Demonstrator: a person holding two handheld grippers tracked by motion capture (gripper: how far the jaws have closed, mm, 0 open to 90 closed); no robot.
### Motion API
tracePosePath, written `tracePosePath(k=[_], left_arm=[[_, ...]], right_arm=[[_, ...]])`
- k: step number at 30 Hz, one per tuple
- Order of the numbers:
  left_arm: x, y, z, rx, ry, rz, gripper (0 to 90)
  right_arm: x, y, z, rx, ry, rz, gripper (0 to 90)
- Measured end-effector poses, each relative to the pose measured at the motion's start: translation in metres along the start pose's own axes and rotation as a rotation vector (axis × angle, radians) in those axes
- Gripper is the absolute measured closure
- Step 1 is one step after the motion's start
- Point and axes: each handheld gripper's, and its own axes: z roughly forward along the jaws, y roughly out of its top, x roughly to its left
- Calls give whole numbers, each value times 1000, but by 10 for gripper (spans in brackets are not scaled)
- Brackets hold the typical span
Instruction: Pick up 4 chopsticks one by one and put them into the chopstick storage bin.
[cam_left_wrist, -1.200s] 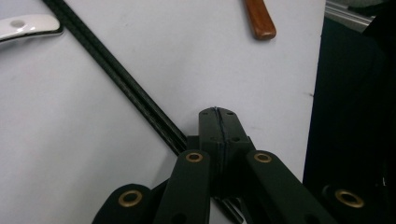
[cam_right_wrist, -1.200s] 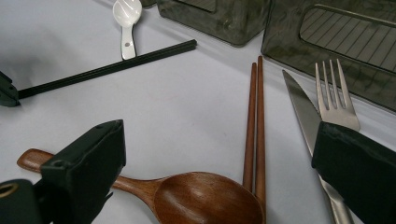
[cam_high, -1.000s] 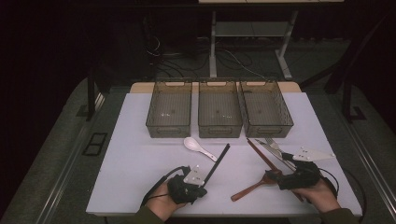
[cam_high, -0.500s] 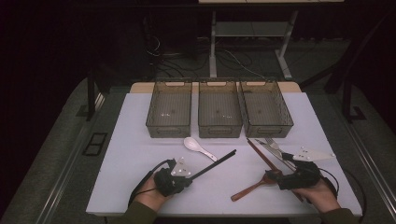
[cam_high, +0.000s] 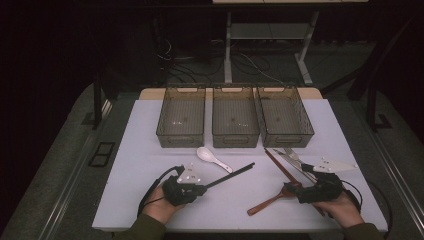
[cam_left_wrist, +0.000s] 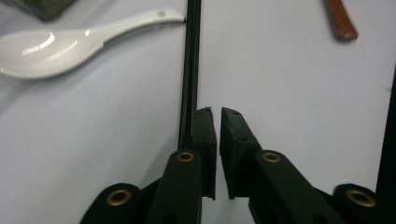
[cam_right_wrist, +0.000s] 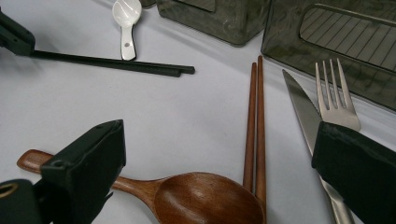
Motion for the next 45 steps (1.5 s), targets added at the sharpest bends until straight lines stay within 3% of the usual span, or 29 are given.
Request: tracePosePath(k=[10,19,24,30,45], left_arm=[[10,16,21,-48,-8,-5,813],[10,31,41,-54,-9,43,845],[7,37,52,-27,-4,65,853],[8,37,53,-29,15,56,853],[7,36,56,-18,-3,51,848]], right_arm=[[0,0,1,1,0,-4,33],[0,0,1,4,1,0,33],[-1,-1,1,3,1,4,33],[-1,-1,1,2,2,3,33],[-1,0,1,1,0,2,33]])
